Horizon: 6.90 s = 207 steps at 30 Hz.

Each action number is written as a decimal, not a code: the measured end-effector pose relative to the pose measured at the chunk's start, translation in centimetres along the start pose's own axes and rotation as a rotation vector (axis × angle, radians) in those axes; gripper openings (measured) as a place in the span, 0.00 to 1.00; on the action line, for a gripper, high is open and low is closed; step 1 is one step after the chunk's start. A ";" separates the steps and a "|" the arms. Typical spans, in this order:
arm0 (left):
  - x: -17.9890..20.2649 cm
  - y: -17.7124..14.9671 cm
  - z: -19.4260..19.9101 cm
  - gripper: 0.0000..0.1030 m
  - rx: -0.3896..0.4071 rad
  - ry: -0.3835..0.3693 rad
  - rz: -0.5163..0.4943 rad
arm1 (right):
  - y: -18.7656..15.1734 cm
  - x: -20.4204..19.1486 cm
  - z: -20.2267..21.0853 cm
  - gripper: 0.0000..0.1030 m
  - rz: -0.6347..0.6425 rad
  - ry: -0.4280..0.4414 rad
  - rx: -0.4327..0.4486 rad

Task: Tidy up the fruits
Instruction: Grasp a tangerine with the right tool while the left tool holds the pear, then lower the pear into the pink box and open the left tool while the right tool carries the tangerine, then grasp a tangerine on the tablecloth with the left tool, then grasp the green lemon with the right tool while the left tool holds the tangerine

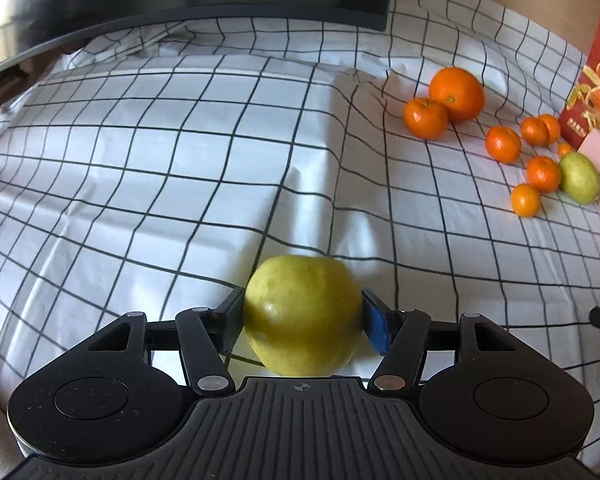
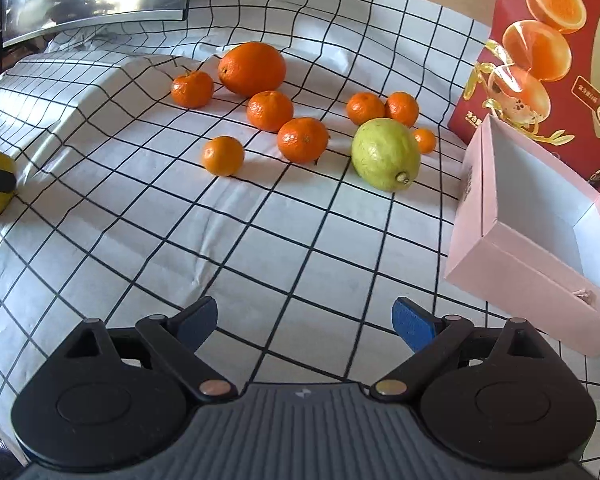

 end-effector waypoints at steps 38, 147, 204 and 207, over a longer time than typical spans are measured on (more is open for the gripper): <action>6.3 -2.3 1.5 0.64 0.053 -0.347 0.067 | 7.0 -3.7 -2.3 0.55 0.100 0.042 0.124; 9.4 11.1 -4.7 0.57 0.210 -0.188 -0.036 | 0.8 7.2 2.2 0.67 -0.340 -0.105 0.055; 13.3 -0.4 -0.3 0.52 -0.019 -0.419 -0.055 | 7.0 5.8 -2.0 0.68 -0.001 -0.080 0.129; 12.9 -0.8 0.4 0.52 -0.023 -0.407 -0.054 | 9.1 6.2 -4.2 0.68 0.013 -0.096 0.120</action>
Point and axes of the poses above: each gripper's, at about its wrist camera, not at the fingertips, and z roughly against the way its jaws point, x to its right, y to its top, the point moved 4 cm from there along -z, roughly the way its jaws point, and after that the axes turned 2 degrees about -y, right-handed, at the moved point
